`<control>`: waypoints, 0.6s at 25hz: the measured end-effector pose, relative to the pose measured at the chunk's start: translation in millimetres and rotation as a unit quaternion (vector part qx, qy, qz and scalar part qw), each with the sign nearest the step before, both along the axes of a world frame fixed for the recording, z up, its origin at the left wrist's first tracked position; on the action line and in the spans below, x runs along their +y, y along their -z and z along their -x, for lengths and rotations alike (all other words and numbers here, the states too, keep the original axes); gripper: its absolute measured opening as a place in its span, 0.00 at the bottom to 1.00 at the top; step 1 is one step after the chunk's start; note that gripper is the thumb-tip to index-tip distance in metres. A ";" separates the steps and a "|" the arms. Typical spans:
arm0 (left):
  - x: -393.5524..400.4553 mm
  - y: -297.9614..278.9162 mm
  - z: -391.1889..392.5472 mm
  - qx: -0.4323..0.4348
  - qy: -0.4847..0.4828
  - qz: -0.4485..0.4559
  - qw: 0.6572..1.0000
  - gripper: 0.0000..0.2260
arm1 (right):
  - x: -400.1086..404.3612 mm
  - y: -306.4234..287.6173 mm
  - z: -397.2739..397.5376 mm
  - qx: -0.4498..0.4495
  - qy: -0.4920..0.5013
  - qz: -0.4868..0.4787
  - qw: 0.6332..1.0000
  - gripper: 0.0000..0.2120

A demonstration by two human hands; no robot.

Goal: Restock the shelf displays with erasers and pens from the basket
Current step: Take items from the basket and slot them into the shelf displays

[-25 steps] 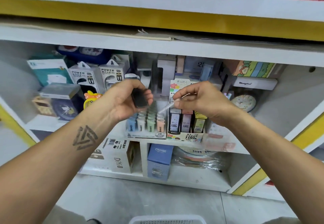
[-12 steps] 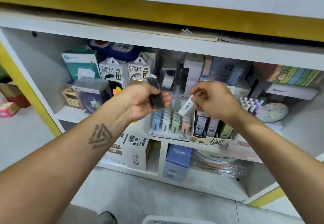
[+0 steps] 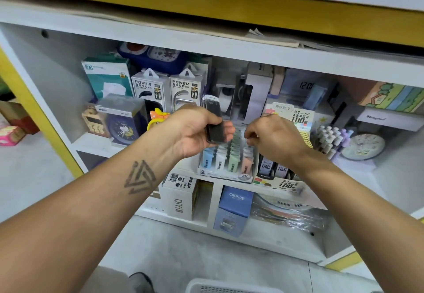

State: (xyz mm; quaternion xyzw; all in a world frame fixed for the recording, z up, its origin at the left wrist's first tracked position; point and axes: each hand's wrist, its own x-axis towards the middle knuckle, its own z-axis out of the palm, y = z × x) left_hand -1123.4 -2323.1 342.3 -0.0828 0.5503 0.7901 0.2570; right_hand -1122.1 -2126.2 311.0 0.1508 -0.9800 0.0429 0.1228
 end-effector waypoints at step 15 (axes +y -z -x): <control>4.2 -0.4 -8.8 0.040 0.045 -0.021 0.998 0.10 | -3.9 2.4 0.0 -0.046 0.021 -0.056 0.997 0.06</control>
